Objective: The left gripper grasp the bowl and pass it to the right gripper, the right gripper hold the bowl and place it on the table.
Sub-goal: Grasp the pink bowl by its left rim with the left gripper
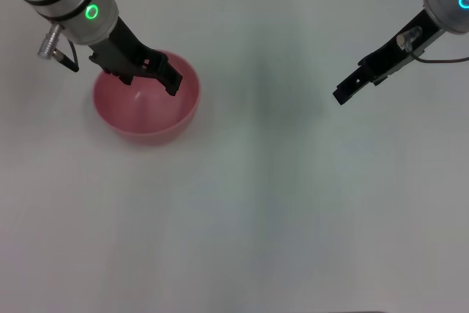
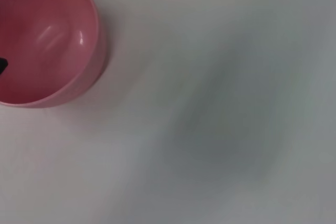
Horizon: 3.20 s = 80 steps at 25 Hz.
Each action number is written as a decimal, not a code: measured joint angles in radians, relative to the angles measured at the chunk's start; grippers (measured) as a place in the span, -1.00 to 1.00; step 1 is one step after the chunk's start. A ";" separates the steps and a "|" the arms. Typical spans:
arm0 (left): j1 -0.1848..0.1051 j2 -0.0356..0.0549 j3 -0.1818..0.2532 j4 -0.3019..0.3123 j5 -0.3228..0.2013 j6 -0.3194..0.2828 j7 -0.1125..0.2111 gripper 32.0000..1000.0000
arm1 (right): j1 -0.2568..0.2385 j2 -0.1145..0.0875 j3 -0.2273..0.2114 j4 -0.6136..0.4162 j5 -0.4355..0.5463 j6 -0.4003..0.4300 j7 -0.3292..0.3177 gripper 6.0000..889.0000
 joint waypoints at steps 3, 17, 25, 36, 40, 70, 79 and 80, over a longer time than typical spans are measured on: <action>0.003 0.0033 -0.003 0.001 0.002 -0.001 0.000 0.64 | -0.001 0.000 0.000 0.000 0.000 0.000 0.000 0.92; 0.002 0.0075 -0.060 0.003 0.101 -0.021 0.003 0.63 | -0.011 0.001 0.003 0.001 0.000 0.002 -0.006 0.92; -0.001 0.0111 -0.083 -0.028 0.132 -0.056 0.003 0.63 | -0.014 0.001 0.007 0.001 0.001 0.002 -0.008 0.92; -0.019 0.0259 -0.103 -0.144 0.134 -0.139 0.004 0.62 | -0.015 0.000 0.002 0.021 0.003 0.014 -0.011 0.92; -0.019 0.0337 -0.107 -0.167 0.134 -0.153 0.005 0.62 | -0.015 0.000 0.001 0.024 0.004 0.015 -0.011 0.92; -0.028 0.0723 -0.123 -0.372 0.134 -0.310 0.005 0.60 | -0.015 0.001 0.001 0.023 0.007 0.025 -0.011 0.92; -0.024 0.0643 -0.122 -0.402 0.134 -0.336 0.006 0.59 | -0.015 0.001 0.004 0.023 0.008 0.026 -0.011 0.92; -0.024 0.0634 -0.122 -0.404 0.134 -0.339 0.006 0.59 | -0.015 0.001 0.004 0.023 0.008 0.026 -0.011 0.92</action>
